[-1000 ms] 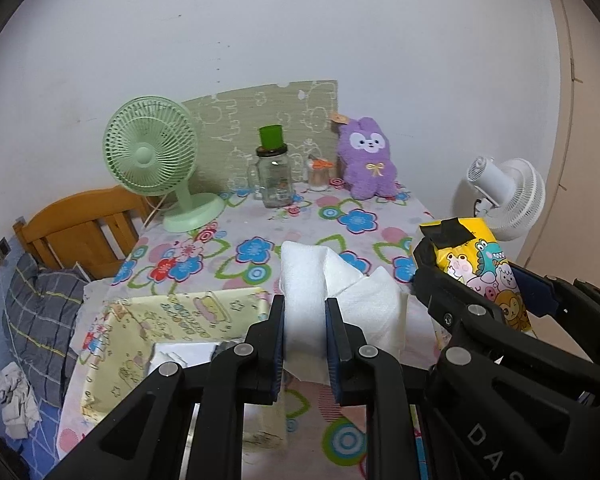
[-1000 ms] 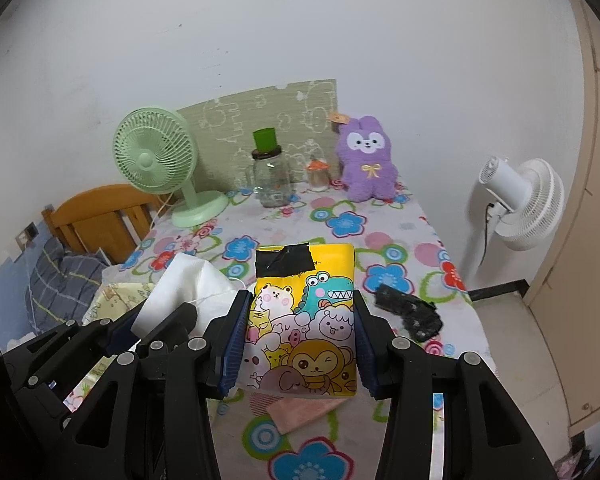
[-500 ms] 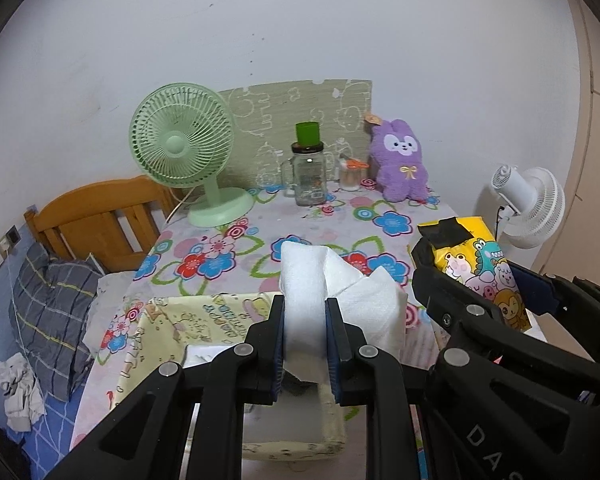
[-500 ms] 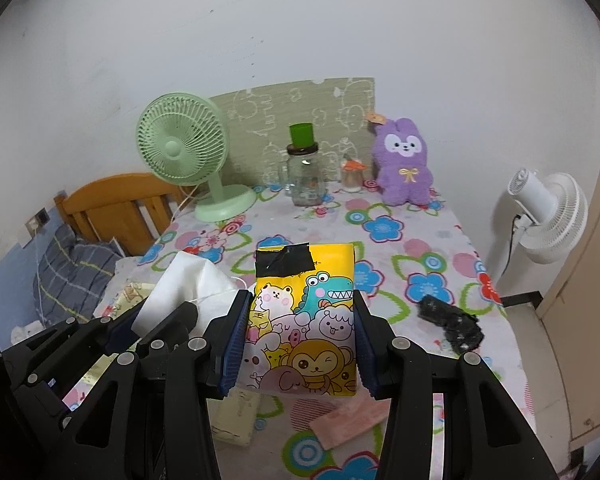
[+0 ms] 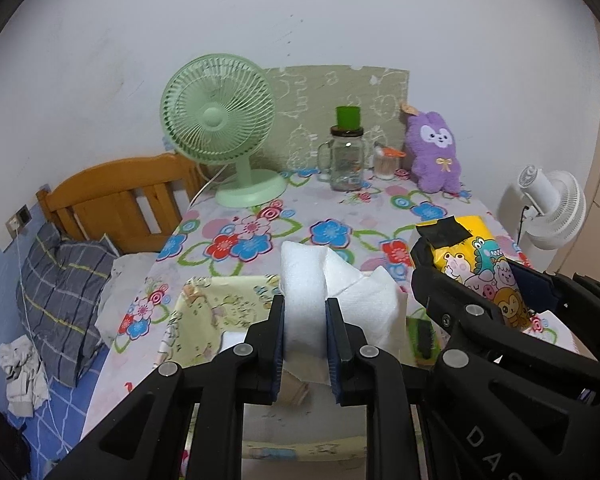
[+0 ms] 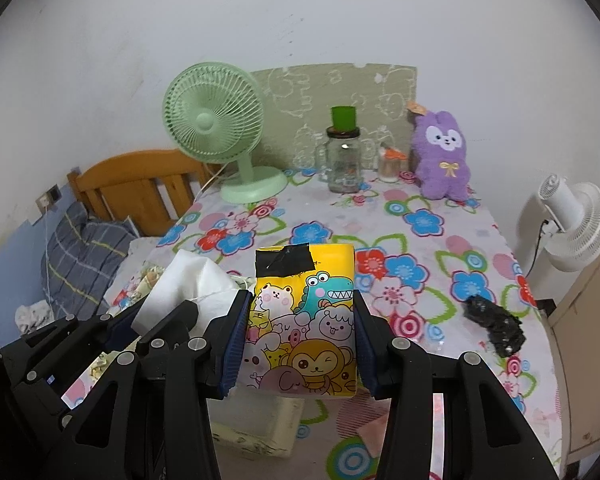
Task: Organize soft objects
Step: 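Lift the white towel toward the yellow box with the left tool while the right tool holds the pouch, then lower the white towel and yellow cartoon pouch into the yellow box, opening both tools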
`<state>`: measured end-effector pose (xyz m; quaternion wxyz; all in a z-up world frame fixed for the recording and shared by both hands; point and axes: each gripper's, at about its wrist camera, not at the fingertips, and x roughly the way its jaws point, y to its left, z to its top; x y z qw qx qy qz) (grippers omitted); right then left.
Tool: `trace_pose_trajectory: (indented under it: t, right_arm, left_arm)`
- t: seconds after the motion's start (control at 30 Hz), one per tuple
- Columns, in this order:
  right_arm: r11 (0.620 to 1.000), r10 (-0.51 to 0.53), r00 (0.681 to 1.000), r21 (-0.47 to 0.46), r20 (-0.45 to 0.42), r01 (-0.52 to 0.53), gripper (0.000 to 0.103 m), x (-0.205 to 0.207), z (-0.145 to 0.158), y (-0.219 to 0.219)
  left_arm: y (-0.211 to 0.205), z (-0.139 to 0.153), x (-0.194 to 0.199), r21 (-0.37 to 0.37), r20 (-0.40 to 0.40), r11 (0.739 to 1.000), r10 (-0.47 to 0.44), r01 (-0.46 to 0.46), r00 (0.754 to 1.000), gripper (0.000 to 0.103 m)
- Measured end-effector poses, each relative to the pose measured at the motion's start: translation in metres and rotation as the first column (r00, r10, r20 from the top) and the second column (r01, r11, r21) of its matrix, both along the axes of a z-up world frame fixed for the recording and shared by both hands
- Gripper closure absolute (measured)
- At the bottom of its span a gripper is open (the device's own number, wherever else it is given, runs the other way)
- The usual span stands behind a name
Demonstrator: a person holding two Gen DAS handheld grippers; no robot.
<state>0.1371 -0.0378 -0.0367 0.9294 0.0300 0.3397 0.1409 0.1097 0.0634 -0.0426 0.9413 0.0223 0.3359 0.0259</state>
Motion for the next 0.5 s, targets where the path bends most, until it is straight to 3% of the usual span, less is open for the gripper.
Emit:
trace_pose_trajectory:
  t: [0.27, 0.5]
  right_arm:
    - [0.998, 0.060, 0.997, 0.006, -0.054, -0.059, 0.052, 0.011, -0.017, 0.029]
    - [0.996, 0.085, 0.993, -0.013, -0.079, -0.086, 0.053, 0.015, -0.028, 0.048]
  left_arm:
    - [0.028, -0.018, 0.007, 0.003, -0.049, 0.999, 0.051, -0.051, 0.997, 0.085]
    - [0.044, -0.034, 0.011, 0.003, -0.106, 0.998, 0.068, -0.068, 0.992, 0.073]
